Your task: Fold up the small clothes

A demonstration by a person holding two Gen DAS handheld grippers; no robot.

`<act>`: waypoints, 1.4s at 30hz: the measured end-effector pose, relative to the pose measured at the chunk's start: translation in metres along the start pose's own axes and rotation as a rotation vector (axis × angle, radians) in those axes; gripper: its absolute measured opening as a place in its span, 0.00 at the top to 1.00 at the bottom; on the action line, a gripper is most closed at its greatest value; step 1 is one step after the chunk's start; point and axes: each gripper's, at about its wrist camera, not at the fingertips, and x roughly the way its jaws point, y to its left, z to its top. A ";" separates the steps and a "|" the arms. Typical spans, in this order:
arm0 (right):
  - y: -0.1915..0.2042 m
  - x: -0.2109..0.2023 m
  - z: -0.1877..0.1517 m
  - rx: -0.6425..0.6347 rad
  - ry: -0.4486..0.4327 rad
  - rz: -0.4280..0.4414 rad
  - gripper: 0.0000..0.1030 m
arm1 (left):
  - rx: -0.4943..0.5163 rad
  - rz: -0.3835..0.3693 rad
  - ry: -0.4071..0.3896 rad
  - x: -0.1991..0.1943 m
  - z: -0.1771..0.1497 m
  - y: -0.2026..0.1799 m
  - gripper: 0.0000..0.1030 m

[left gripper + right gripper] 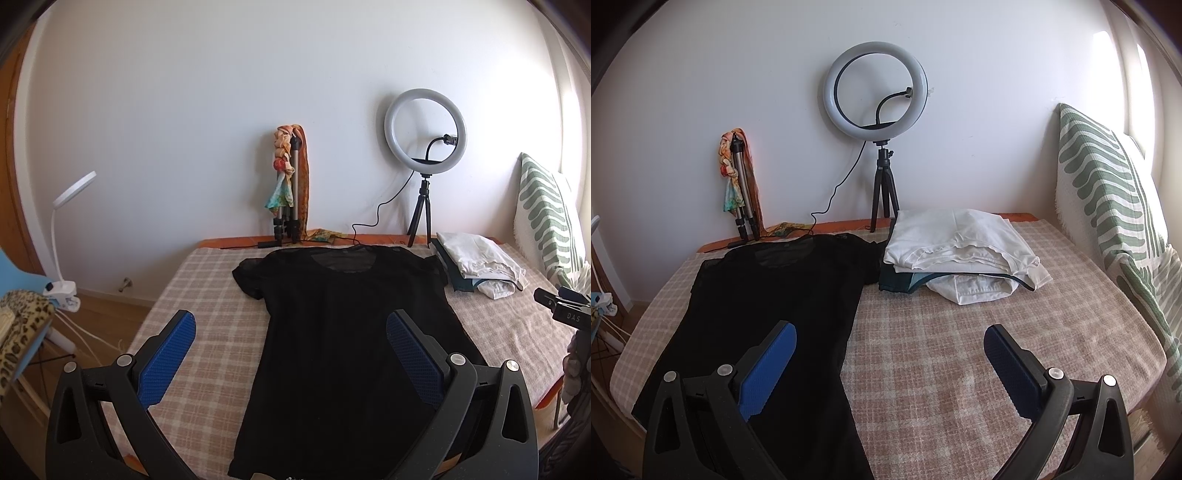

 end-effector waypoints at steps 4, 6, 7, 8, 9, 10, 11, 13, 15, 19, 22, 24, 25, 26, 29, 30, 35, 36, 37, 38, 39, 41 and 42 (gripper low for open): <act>0.000 0.001 -0.001 0.000 0.000 -0.001 0.00 | 0.002 -0.001 0.002 0.000 0.000 0.000 0.00; 0.000 0.001 -0.001 0.002 0.000 -0.002 0.00 | 0.002 -0.001 0.001 0.000 -0.001 0.000 0.00; 0.000 0.001 -0.001 0.001 0.000 -0.001 0.00 | 0.002 -0.001 0.001 0.000 0.000 0.000 0.00; 0.000 0.001 -0.001 0.001 0.001 0.000 0.00 | 0.002 0.000 0.002 0.000 0.000 0.000 0.00; 0.000 0.002 -0.001 0.002 0.001 0.000 0.00 | 0.001 0.001 0.002 0.000 -0.001 0.000 0.00; 0.001 0.001 -0.001 0.001 0.001 0.000 0.00 | 0.000 0.000 0.003 0.001 -0.001 0.000 0.00; 0.001 0.002 -0.001 0.001 0.001 0.000 0.00 | 0.000 -0.001 0.003 0.001 -0.001 0.000 0.00; 0.001 0.002 -0.002 -0.001 0.001 0.001 0.00 | 0.001 0.000 0.002 0.001 0.000 0.001 0.00; 0.002 0.002 -0.002 -0.001 0.001 0.001 0.00 | 0.000 -0.001 0.003 0.001 -0.001 0.001 0.00; 0.002 0.002 -0.002 0.001 0.002 0.002 0.00 | 0.000 -0.001 0.002 0.001 -0.001 0.001 0.00; 0.002 0.002 -0.002 0.000 0.002 0.003 0.00 | 0.001 -0.001 0.002 0.001 -0.001 0.001 0.00; 0.002 0.003 -0.002 -0.001 0.002 0.003 0.00 | 0.000 -0.001 0.002 0.001 -0.001 0.001 0.00; 0.002 0.002 -0.002 -0.001 0.002 0.003 0.00 | 0.000 -0.001 0.003 0.001 -0.001 0.001 0.00; 0.002 0.003 -0.002 -0.001 0.002 0.003 0.00 | 0.001 -0.001 0.003 0.001 -0.001 0.001 0.00; 0.002 0.002 -0.002 0.000 0.001 0.000 0.00 | 0.000 -0.001 0.003 0.001 -0.001 0.000 0.00; 0.002 0.002 -0.002 0.001 0.000 -0.001 0.00 | 0.002 0.001 0.003 0.001 -0.001 0.000 0.00; 0.002 0.003 -0.001 0.001 -0.001 -0.007 0.00 | 0.007 0.003 0.009 0.002 -0.004 0.001 0.00; 0.002 0.003 -0.001 0.002 0.000 -0.009 0.00 | 0.007 0.003 0.011 0.003 -0.004 0.001 0.00; 0.002 0.003 0.000 0.003 0.002 -0.009 0.00 | 0.006 0.004 0.011 0.003 -0.004 0.001 0.00; 0.003 0.003 0.000 0.003 0.003 -0.007 0.00 | 0.006 0.005 0.011 0.003 -0.004 0.001 0.00; 0.003 0.003 0.000 0.001 0.002 -0.009 0.00 | 0.006 0.005 0.012 0.003 -0.004 0.000 0.00; 0.003 0.003 0.000 -0.003 0.000 -0.014 0.00 | 0.006 0.008 0.011 0.003 -0.004 0.000 0.00; 0.003 0.003 0.000 -0.003 -0.001 -0.014 0.00 | 0.005 0.008 0.011 0.003 -0.004 0.000 0.00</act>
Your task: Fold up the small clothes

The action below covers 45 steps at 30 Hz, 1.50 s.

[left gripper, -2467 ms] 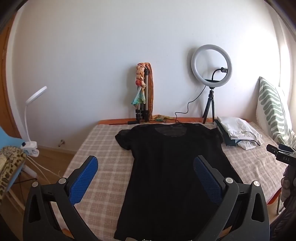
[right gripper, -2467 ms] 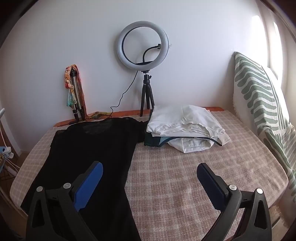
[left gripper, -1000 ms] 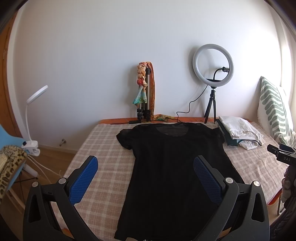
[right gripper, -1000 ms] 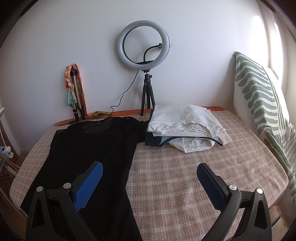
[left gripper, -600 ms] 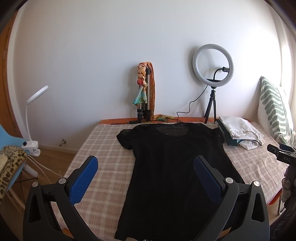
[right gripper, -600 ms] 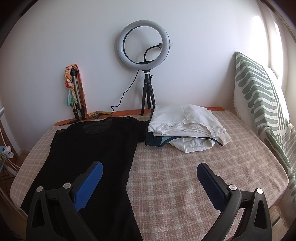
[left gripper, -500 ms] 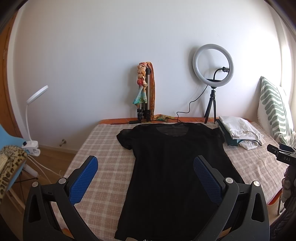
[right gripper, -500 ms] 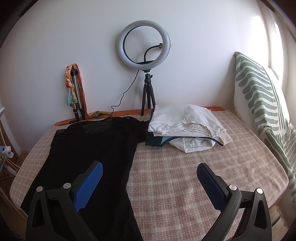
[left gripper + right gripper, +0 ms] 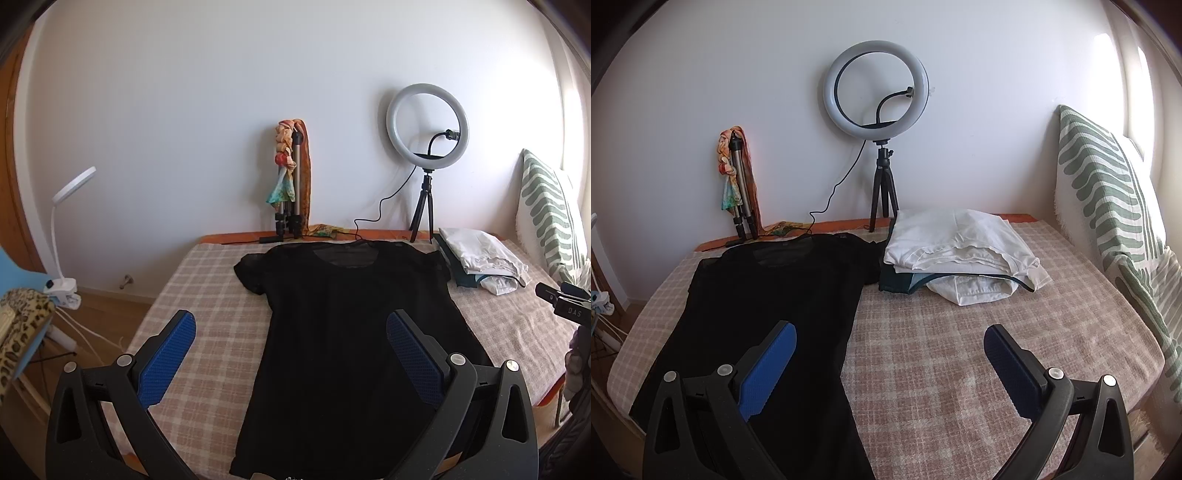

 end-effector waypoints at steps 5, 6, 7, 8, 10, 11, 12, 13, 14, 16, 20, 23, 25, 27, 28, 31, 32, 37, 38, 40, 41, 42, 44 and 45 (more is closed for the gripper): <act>-0.001 -0.001 0.000 0.002 -0.004 -0.002 0.00 | 0.001 0.003 0.003 0.001 0.000 0.001 0.00; -0.001 -0.002 0.000 0.003 -0.005 -0.001 0.00 | 0.000 0.003 0.005 0.002 0.000 0.001 0.00; -0.001 -0.002 0.000 0.001 -0.004 -0.002 0.00 | -0.001 0.004 0.006 0.002 0.000 0.001 0.00; -0.001 -0.002 0.000 0.001 -0.004 -0.002 0.00 | -0.002 0.004 0.008 0.003 0.000 0.001 0.00; -0.001 -0.001 0.000 0.001 -0.005 -0.002 0.00 | -0.002 0.005 0.010 0.004 -0.001 0.001 0.00; -0.001 -0.001 0.000 0.000 -0.006 -0.002 0.00 | -0.002 0.005 0.011 0.004 -0.001 0.001 0.00; -0.001 -0.001 0.001 -0.001 -0.007 -0.004 0.00 | -0.001 0.005 0.012 0.004 -0.002 0.001 0.00; -0.001 -0.001 0.001 -0.002 -0.008 -0.005 0.00 | 0.000 0.006 0.013 0.005 -0.002 0.001 0.00; 0.000 -0.001 0.002 -0.003 -0.008 -0.008 0.00 | 0.001 0.007 0.014 0.005 -0.003 0.002 0.00; 0.001 0.000 0.002 -0.003 -0.008 -0.012 0.00 | 0.001 0.009 0.018 0.006 -0.004 0.003 0.00; 0.007 0.005 0.003 -0.011 0.001 -0.012 0.00 | -0.005 0.023 0.036 0.010 -0.008 0.011 0.00; 0.017 0.010 0.005 -0.026 0.006 0.004 0.00 | -0.023 0.025 0.070 0.018 -0.015 0.022 0.00; 0.025 0.014 0.007 -0.047 0.004 0.018 0.00 | -0.039 0.028 0.085 0.022 -0.022 0.031 0.00; 0.035 0.018 0.011 -0.073 0.011 0.051 0.00 | -0.055 0.030 0.096 0.024 -0.030 0.041 0.00; 0.041 0.021 0.013 -0.086 0.015 0.064 0.00 | -0.060 0.037 0.103 0.025 -0.034 0.046 0.00; 0.059 0.028 0.017 -0.113 0.013 0.115 0.00 | -0.067 0.062 0.137 0.031 -0.049 0.056 0.01; 0.065 0.030 0.019 -0.110 0.006 0.148 0.00 | -0.071 0.066 0.158 0.034 -0.055 0.060 0.01; 0.106 0.042 0.042 -0.106 0.003 0.317 0.00 | -0.109 0.047 0.275 0.049 -0.086 0.072 0.12; 0.118 0.045 0.048 -0.123 0.009 0.331 0.00 | -0.123 0.038 0.296 0.051 -0.092 0.074 0.13; 0.145 0.052 0.061 -0.178 0.017 0.346 0.00 | -0.139 0.025 0.331 0.055 -0.102 0.076 0.15; 0.159 0.056 0.067 -0.214 0.021 0.354 0.00 | -0.139 0.020 0.345 0.057 -0.106 0.076 0.17; 0.173 0.060 0.072 -0.248 0.022 0.363 0.00 | -0.136 0.018 0.357 0.058 -0.110 0.077 0.18; 0.198 0.065 0.080 -0.298 0.030 0.388 0.01 | -0.140 0.012 0.378 0.062 -0.116 0.079 0.21; 0.210 0.068 0.084 -0.310 0.038 0.406 0.01 | -0.150 0.007 0.388 0.064 -0.118 0.081 0.21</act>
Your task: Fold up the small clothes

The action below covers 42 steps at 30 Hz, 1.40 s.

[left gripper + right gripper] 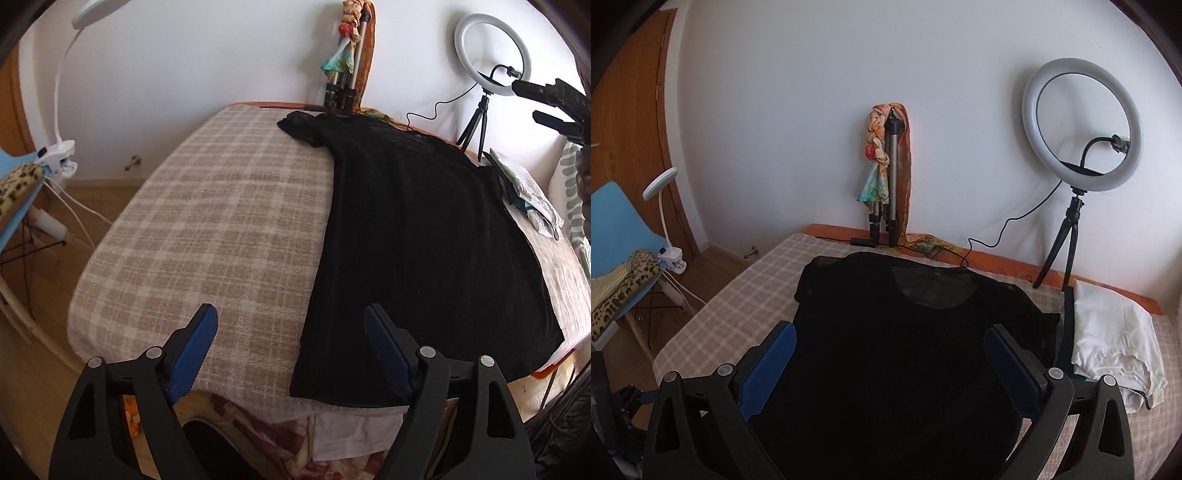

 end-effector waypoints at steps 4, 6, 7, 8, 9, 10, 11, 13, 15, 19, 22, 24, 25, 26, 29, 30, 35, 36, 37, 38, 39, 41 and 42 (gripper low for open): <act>0.021 0.034 0.028 0.000 0.045 0.087 0.09 | -0.025 -0.039 0.030 0.008 -0.003 0.005 0.35; 0.029 0.052 0.041 0.005 0.068 0.116 0.13 | -0.036 -0.062 0.046 0.012 -0.004 0.006 0.38; 0.033 0.062 0.047 0.010 0.080 0.128 0.15 | -0.045 -0.078 0.057 0.014 -0.005 0.006 0.38; 0.036 0.072 0.053 0.014 0.092 0.141 0.16 | -0.054 -0.098 0.072 0.017 -0.005 0.007 0.38; 0.041 0.083 0.059 0.011 0.104 0.155 0.18 | -0.065 -0.116 0.087 0.020 -0.005 0.008 0.38; 0.046 0.094 0.065 0.003 0.115 0.164 0.21 | -0.077 -0.125 0.097 0.023 -0.005 0.009 0.38; 0.051 0.105 0.071 -0.004 0.128 0.169 0.21 | -0.085 -0.131 0.102 0.025 -0.006 0.010 0.40; 0.062 0.131 0.081 -0.016 0.165 0.199 0.22 | -0.087 -0.130 0.102 0.027 -0.006 0.011 0.44; 0.075 0.160 0.091 -0.015 0.214 0.243 0.24 | -0.104 -0.145 0.112 0.031 -0.005 0.014 0.50; 0.101 0.218 0.097 -0.027 0.311 0.273 0.31 | -0.122 -0.179 0.119 0.034 -0.003 0.015 0.55; 0.118 0.256 0.094 -0.041 0.365 0.269 0.34 | -0.109 -0.190 0.118 0.035 -0.003 0.012 0.60; 0.126 0.281 0.091 -0.034 0.403 0.272 0.37 | -0.101 -0.200 0.117 0.037 -0.002 0.011 0.68; 0.130 0.293 0.089 -0.035 0.421 0.268 0.39 | -0.106 -0.209 0.116 0.037 -0.002 0.011 0.70; 0.134 0.303 0.087 -0.038 0.435 0.261 0.40 | -0.111 -0.217 0.117 0.038 -0.002 0.012 0.71; 0.145 0.334 0.083 -0.057 0.465 0.236 0.45 | -0.143 -0.256 0.128 0.040 -0.002 0.017 0.89; 0.148 0.344 0.081 -0.062 0.473 0.227 0.46 | -0.160 -0.272 0.135 0.041 -0.003 0.018 0.90; 0.159 0.376 0.077 -0.093 0.503 0.163 0.47 | -0.185 -0.293 0.132 0.041 -0.004 0.023 0.93; 0.159 0.381 0.076 -0.100 0.507 0.148 0.48 | -0.190 -0.296 0.132 0.042 -0.004 0.023 0.94; 0.159 0.385 0.074 -0.105 0.510 0.137 0.48 | -0.194 -0.299 0.132 0.042 -0.005 0.024 0.94; 0.159 0.389 0.073 -0.109 0.514 0.131 0.48 | -0.197 -0.302 0.132 0.042 -0.005 0.024 0.94; 0.158 0.393 0.071 -0.113 0.519 0.127 0.48 | -0.200 -0.304 0.132 0.042 -0.005 0.025 0.94; 0.156 0.399 0.067 -0.120 0.532 0.121 0.55 | -0.204 -0.307 0.132 0.042 -0.005 0.025 0.94; 0.157 0.403 0.064 -0.127 0.542 0.116 0.60 | -0.205 -0.308 0.131 0.042 -0.005 0.025 0.94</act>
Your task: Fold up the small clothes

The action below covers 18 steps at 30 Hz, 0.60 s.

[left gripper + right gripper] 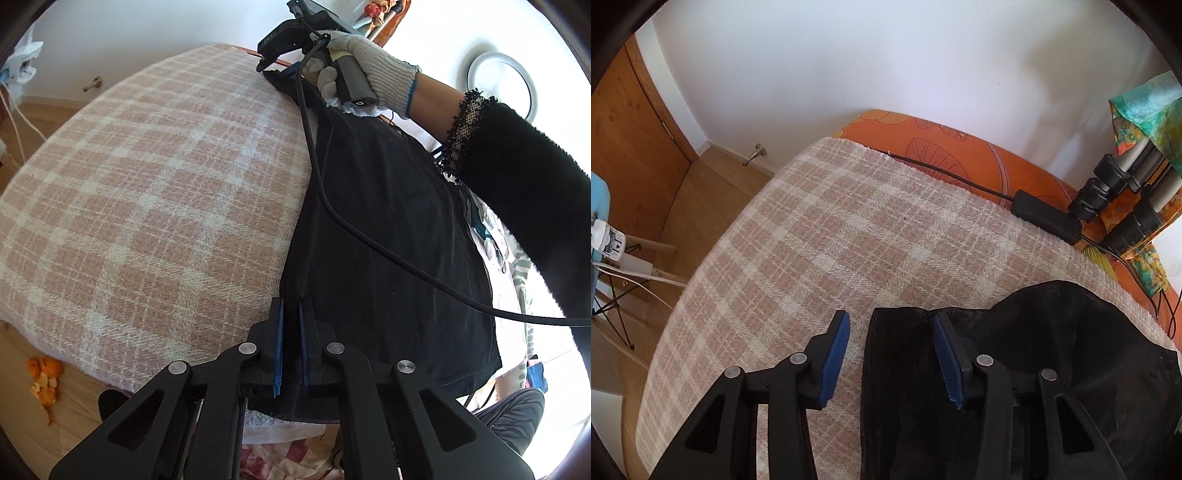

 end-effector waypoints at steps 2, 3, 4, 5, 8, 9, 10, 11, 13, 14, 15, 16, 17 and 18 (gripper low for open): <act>0.000 0.002 -0.001 -0.031 -0.016 -0.035 0.70 | -0.001 0.000 -0.002 0.000 0.000 0.000 0.95; 0.002 0.002 -0.002 -0.051 -0.021 -0.054 0.80 | -0.004 -0.003 -0.001 -0.001 0.002 0.002 0.95; 0.002 0.002 -0.003 -0.068 -0.026 -0.073 0.94 | -0.009 -0.008 0.000 -0.001 0.002 0.002 0.95; 0.001 0.001 -0.004 -0.072 -0.030 -0.081 0.98 | -0.012 -0.013 0.002 0.000 0.003 0.001 0.95; -0.011 -0.008 -0.005 -0.021 -0.056 -0.043 0.99 | -0.008 -0.018 0.005 0.001 0.002 0.000 0.96; -0.016 -0.013 -0.006 -0.008 -0.072 -0.028 1.00 | -0.006 -0.020 0.004 0.000 0.002 -0.001 0.97; -0.021 -0.018 -0.006 0.001 -0.086 -0.017 1.00 | -0.004 -0.024 0.003 0.000 0.001 0.001 0.97; -0.025 -0.024 -0.007 0.010 -0.100 -0.007 1.00 | -0.002 -0.025 0.001 -0.001 0.001 0.000 0.97; -0.035 -0.035 -0.009 0.032 -0.127 0.014 1.00 | -0.001 -0.034 -0.005 -0.003 0.000 -0.002 0.97; -0.041 -0.041 -0.011 0.043 -0.141 0.028 1.00 | -0.002 -0.042 -0.007 -0.004 0.000 -0.003 0.97; -0.045 -0.049 -0.013 0.052 -0.157 0.039 1.00 | -0.001 -0.050 -0.010 -0.006 0.000 -0.004 0.98; -0.050 -0.055 -0.013 0.061 -0.173 0.046 1.00 | 0.004 -0.056 -0.015 -0.007 0.001 -0.006 0.98; -0.054 -0.060 -0.014 0.068 -0.186 0.050 1.00 | 0.015 -0.056 -0.021 -0.009 0.001 -0.010 0.98; -0.060 -0.067 -0.014 0.078 -0.197 0.052 1.00 | 0.025 -0.059 -0.028 -0.010 0.001 -0.013 0.98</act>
